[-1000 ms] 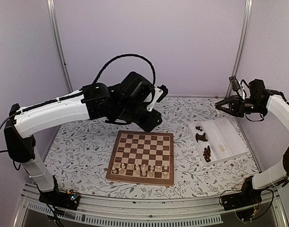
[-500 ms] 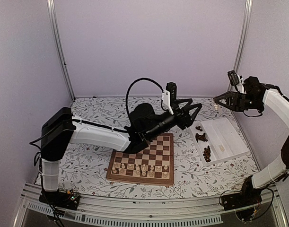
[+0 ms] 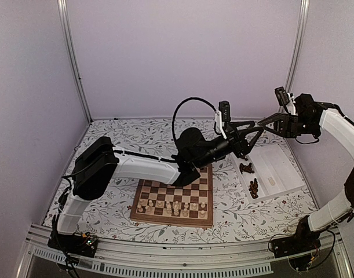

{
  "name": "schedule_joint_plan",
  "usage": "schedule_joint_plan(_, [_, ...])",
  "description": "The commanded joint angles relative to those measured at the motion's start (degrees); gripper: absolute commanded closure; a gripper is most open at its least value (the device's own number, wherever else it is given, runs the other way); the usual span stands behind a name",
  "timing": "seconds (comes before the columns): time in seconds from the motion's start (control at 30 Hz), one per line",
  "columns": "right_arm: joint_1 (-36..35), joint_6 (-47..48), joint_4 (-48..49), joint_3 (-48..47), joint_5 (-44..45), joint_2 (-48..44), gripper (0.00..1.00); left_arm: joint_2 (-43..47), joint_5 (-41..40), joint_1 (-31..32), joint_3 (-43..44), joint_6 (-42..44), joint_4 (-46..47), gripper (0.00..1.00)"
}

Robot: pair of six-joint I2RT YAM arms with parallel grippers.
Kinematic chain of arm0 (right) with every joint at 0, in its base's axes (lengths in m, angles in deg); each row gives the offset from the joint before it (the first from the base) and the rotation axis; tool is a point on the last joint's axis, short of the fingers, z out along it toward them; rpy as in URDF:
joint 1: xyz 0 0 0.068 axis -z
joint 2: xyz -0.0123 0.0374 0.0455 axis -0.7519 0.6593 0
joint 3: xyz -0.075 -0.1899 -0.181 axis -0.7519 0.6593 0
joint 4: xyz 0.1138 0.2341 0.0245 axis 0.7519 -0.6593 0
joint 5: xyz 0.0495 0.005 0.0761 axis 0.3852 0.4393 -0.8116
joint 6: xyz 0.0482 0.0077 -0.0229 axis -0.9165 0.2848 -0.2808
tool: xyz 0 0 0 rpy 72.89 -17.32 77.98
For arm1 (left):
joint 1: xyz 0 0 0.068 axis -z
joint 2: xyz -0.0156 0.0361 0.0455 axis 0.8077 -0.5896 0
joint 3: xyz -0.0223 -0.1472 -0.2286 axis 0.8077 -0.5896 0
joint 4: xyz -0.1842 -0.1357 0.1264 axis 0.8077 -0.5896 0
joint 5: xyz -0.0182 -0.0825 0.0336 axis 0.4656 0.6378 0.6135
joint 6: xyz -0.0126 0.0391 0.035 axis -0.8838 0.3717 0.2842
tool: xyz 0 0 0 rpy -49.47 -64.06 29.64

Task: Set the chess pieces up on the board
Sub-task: Place the chess piece on the chessboard.

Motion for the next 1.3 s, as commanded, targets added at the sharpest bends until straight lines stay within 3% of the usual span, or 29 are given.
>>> schedule_joint_plan(0.0, [-0.4,0.4,-0.1,-1.3,-15.9,-1.6,0.84,-1.6,1.8,0.6,1.3,-1.6,0.7,0.38])
schedule_joint_plan(0.5, [-0.4,-2.1,1.3,-1.1,-15.9,-2.0,0.84,-4.8,4.7,0.8,5.7,-3.8,-4.0,0.47])
schedule_joint_plan(0.8, [-0.4,-2.2,1.8,-0.8,-15.9,-2.5,0.83,-5.5,6.1,0.4,6.6,-4.8,-4.1,0.63])
schedule_joint_plan(1.03, [-0.4,-3.5,3.6,0.1,-15.9,-3.1,0.83,-4.9,7.6,-0.1,6.8,-5.0,-3.7,0.88])
schedule_joint_plan(1.27, [-0.4,-6.8,8.1,2.2,-15.8,-3.9,0.81,-0.6,8.0,-0.1,2.7,-2.8,-4.4,1.0])
